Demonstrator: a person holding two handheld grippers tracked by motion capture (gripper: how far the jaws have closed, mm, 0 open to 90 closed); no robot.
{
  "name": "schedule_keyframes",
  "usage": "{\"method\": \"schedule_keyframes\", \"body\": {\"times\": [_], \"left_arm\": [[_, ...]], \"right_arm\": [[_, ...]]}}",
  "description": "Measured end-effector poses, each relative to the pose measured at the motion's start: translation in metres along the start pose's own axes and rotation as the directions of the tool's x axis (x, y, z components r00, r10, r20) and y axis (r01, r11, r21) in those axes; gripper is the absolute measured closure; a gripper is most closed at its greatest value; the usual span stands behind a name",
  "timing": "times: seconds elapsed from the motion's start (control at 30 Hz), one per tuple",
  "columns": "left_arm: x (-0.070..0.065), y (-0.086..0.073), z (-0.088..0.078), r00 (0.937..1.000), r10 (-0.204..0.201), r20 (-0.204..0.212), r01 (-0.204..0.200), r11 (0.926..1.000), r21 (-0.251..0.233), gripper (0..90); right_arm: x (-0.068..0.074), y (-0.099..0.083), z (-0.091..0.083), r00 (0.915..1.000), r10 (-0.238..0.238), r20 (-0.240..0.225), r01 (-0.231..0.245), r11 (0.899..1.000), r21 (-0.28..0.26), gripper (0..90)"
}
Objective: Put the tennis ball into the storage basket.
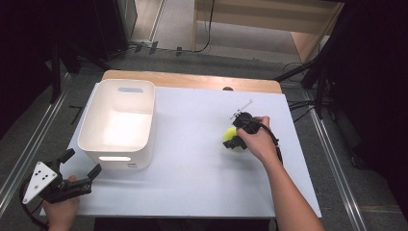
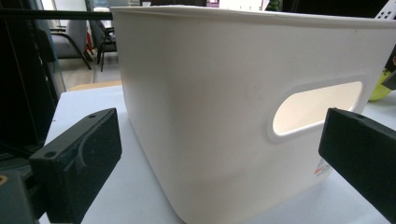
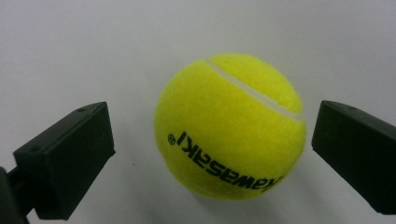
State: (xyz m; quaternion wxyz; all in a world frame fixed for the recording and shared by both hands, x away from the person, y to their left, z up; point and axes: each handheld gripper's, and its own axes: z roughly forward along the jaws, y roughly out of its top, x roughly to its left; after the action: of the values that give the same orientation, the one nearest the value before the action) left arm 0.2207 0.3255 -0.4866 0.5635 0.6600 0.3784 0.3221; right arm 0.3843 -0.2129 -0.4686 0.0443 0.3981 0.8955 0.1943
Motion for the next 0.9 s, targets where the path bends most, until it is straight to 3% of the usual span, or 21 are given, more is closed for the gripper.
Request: {"method": "schedule_keyframes", "body": {"times": [0.23,0.4,0.53,0.9], "left_arm": [[0.000,0.000,0.000,1.0000,0.000,0.000,0.000,1.0000,0.000,0.0],[0.000,0.000,0.000,1.0000,0.000,0.001,0.000,1.0000,-0.001,0.0],[0.000,0.000,0.000,1.0000,0.001,0.002,-0.001,1.0000,-0.001,0.0],[0.000,0.000,0.000,1.0000,0.000,0.002,0.000,1.0000,-0.002,0.0]], "right_arm": [[-0.001,0.004,0.005,1.0000,0.003,0.008,-0.003,1.000,0.028,0.4],[-0.001,0.005,0.008,0.9998,0.012,0.014,-0.013,0.999,0.033,5.5],[-0.001,0.007,0.010,0.9992,0.028,0.027,-0.029,0.999,0.043,19.9],[-0.005,0.005,0.009,0.9989,0.046,0.008,-0.047,0.998,0.050,22.6]]}}
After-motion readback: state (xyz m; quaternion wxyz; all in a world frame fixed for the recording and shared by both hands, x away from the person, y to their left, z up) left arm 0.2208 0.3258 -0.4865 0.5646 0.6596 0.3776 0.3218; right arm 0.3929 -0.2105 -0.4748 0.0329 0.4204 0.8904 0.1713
